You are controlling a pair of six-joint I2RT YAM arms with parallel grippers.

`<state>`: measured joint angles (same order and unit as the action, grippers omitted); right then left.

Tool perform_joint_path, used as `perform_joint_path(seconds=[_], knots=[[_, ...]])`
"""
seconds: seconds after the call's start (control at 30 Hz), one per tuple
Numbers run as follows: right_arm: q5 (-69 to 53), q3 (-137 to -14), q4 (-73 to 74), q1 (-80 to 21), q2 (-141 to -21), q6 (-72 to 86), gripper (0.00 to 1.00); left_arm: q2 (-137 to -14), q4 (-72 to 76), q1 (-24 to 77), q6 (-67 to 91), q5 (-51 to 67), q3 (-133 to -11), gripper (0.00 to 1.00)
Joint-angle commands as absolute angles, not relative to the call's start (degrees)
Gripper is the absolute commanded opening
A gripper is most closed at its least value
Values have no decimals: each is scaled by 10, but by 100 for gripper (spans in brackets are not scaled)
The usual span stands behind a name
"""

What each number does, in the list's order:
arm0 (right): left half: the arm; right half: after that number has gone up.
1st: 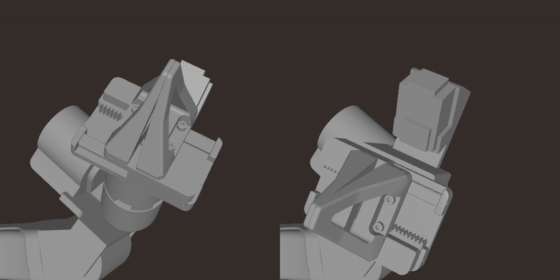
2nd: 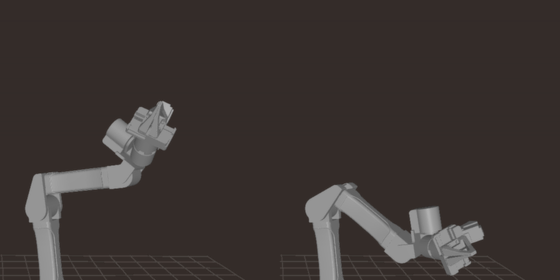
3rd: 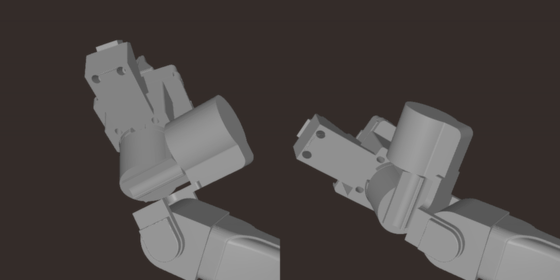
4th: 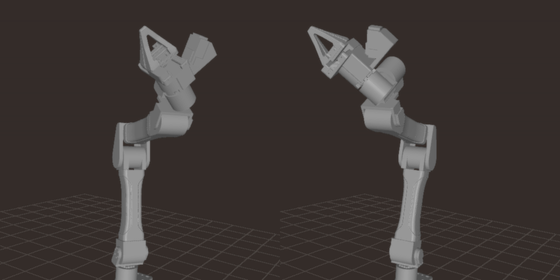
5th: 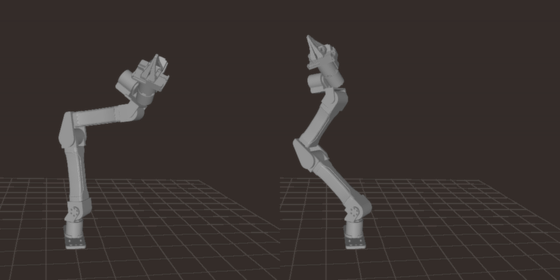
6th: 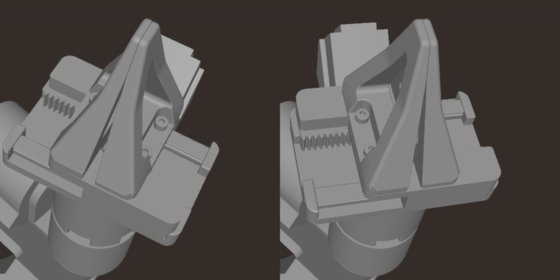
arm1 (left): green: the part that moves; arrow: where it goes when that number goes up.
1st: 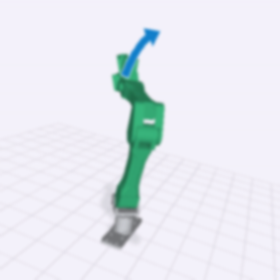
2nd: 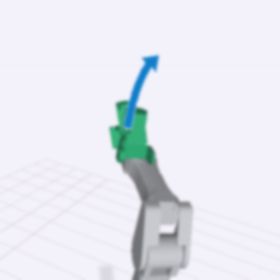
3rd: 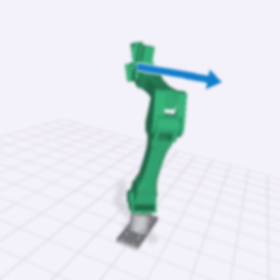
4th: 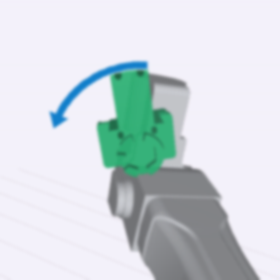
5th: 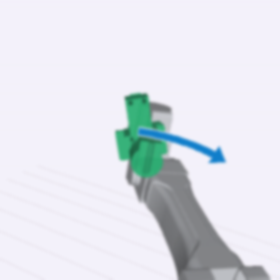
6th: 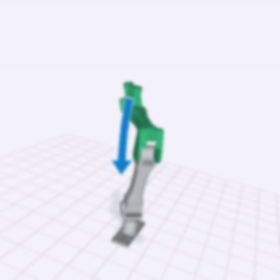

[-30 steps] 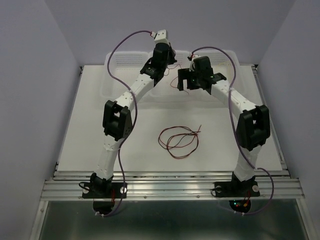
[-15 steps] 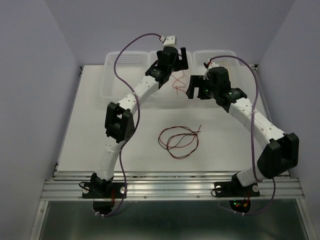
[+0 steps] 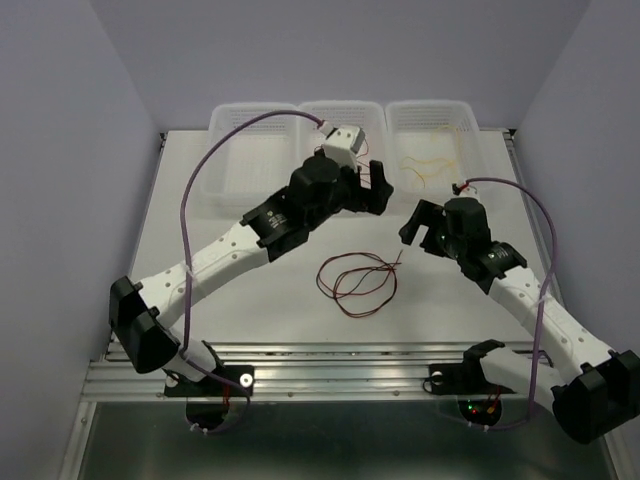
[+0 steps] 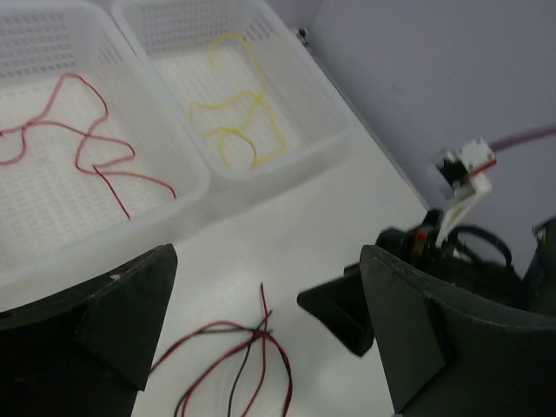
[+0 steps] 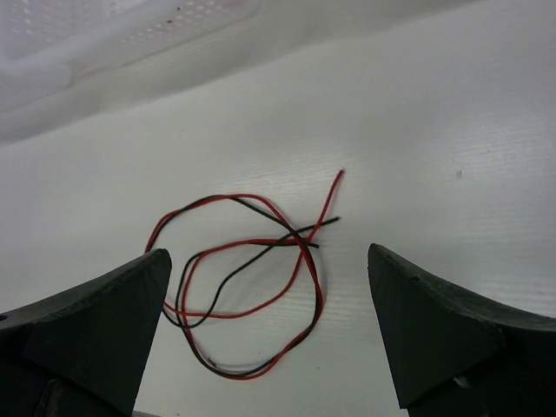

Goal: Untangle the cables

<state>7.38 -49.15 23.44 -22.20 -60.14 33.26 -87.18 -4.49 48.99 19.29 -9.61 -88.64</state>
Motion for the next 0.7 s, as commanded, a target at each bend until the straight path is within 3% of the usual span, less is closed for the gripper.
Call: perform_joint_path(seconds=[0.0,0.47,0.53,0.57,0.67], knots=[[117,-448,250,-223,-542,380,100,-877,21,522,174,-41,-729,99],[122,-424,270,-223,-519,367,100,-1060,35,554,150,-4,-726,98],[126,-422,270,-223,-519,366,100,-1067,36,554,154,-4,-723,95],[129,-422,270,-223,-519,365,100,-1069,36,555,156,15,-724,88],[133,-419,270,-223,-523,362,100,-1064,40,558,166,29,-718,85]])
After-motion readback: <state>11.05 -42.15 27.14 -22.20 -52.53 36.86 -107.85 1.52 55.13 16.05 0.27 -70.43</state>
